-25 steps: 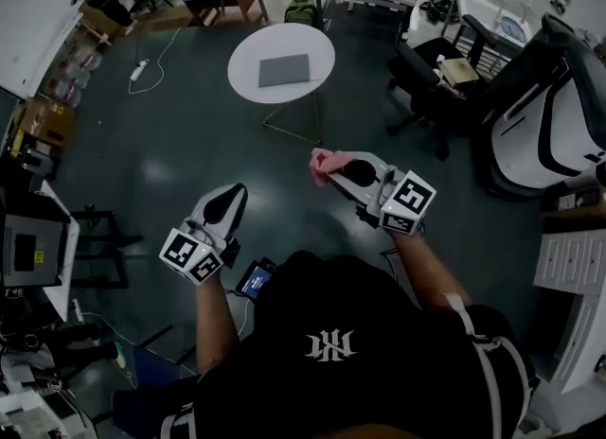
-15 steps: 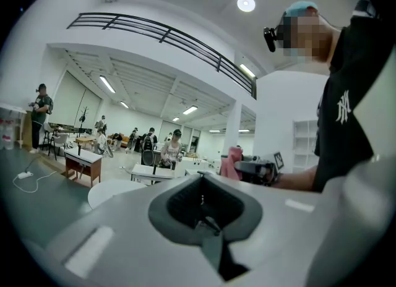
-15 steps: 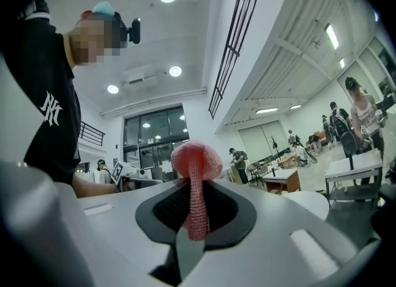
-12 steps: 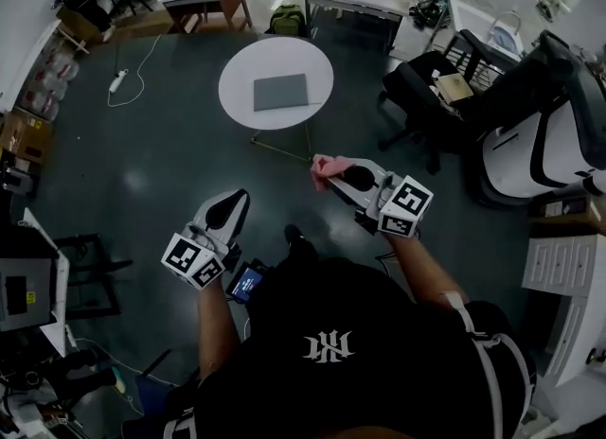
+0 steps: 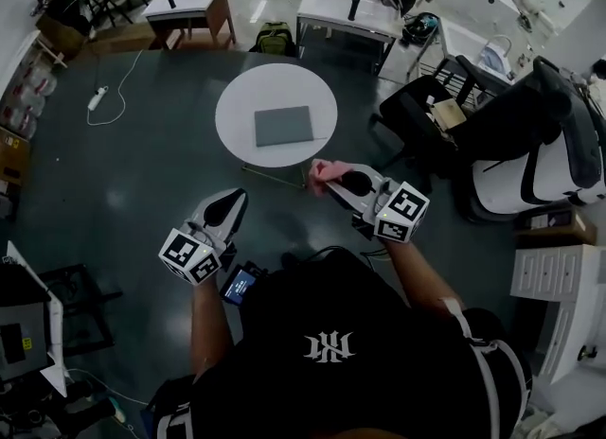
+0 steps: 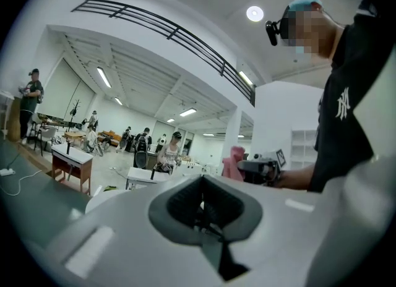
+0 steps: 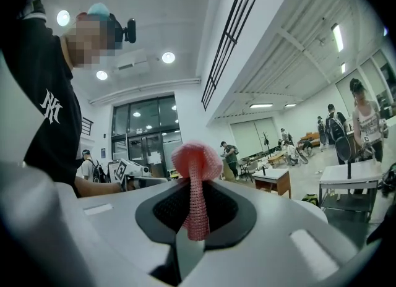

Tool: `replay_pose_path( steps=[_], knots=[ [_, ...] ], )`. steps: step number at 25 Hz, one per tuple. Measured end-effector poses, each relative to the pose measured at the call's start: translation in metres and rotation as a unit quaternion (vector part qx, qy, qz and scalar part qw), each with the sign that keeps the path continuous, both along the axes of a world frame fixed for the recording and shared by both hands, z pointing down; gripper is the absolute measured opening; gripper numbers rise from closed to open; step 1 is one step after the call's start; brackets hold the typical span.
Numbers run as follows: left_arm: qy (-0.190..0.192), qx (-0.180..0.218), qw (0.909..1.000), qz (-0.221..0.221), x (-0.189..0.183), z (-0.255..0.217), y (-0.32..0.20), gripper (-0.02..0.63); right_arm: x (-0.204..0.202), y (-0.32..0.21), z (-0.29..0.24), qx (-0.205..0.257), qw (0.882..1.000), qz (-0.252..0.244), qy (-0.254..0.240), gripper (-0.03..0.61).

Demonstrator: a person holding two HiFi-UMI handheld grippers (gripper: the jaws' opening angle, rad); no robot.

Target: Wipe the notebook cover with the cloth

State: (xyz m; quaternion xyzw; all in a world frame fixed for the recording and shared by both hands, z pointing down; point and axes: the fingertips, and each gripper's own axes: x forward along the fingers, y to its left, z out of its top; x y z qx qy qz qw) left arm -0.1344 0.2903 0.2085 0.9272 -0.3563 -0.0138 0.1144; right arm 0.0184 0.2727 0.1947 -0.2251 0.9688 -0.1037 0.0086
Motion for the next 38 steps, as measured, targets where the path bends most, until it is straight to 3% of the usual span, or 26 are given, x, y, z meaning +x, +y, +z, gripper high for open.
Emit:
replay_pose_path(
  steps=[8, 20, 35, 38],
  knots=[
    [0.006, -0.012, 0.9995, 0.029, -0.009, 0.011, -0.073, 0.003, -0.014, -0.056, 0.011, -0.017, 1.000, 0.022, 0.005, 0.041],
    [-0.035, -0.051, 0.9971, 0.046, -0.020, 0.036, -0.195, 0.003, -0.029, -0.188, 0.027, -0.025, 0.999, 0.027, -0.011, 0.041],
    [-0.121, -0.120, 0.9838, 0.057, -0.017, 0.076, -0.363, 0.003, -0.017, -0.372, 0.044, -0.031, 0.999, 0.036, -0.002, 0.041],
    [-0.153, -0.133, 0.9774, 0.063, -0.021, 0.098, -0.387, 0.003, -0.018, -0.398, 0.053, -0.035, 0.999, 0.042, -0.003, 0.041]
  ],
)
